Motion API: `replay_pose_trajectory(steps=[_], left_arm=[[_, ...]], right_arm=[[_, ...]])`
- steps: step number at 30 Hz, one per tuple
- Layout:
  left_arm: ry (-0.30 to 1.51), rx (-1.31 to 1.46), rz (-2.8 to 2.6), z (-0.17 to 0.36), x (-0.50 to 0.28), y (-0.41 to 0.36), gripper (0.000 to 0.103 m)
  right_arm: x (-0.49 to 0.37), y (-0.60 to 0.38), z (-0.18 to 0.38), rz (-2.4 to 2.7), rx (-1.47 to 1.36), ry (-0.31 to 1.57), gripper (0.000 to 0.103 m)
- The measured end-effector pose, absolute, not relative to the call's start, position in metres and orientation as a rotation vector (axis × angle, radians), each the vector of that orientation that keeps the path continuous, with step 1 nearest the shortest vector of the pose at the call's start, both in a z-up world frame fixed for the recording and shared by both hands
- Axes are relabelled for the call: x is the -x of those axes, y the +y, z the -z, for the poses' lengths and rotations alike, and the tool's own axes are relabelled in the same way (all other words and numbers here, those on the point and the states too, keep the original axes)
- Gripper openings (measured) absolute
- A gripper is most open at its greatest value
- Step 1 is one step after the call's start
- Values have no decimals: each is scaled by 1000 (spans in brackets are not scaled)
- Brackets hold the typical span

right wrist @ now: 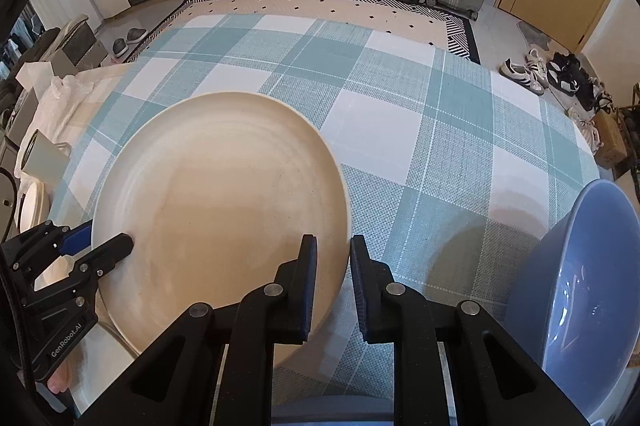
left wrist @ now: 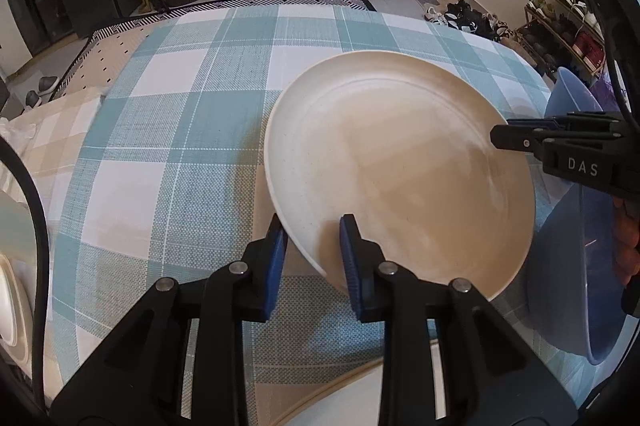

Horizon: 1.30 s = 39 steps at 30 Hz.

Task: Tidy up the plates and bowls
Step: 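Lift the plate with left tool and carry it over the stack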

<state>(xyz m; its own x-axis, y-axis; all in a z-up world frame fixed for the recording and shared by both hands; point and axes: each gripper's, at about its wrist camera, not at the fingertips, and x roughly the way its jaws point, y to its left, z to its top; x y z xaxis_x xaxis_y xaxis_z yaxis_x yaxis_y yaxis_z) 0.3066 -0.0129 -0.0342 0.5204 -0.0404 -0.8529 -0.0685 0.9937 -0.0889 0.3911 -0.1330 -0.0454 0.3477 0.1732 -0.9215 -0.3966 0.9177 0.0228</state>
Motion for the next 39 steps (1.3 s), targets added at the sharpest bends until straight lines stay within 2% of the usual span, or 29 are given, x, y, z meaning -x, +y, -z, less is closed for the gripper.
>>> replay_pose_trajectory(steps=[26,39], left_arm=[[856,109,-65,-48,-200,-4,24],[803,102,-58,-70,-137,-11,24]], right_arm=[[-305,-118,-24,-450,211,991,17],[-253,-119,-46,-469,202,939,17]])
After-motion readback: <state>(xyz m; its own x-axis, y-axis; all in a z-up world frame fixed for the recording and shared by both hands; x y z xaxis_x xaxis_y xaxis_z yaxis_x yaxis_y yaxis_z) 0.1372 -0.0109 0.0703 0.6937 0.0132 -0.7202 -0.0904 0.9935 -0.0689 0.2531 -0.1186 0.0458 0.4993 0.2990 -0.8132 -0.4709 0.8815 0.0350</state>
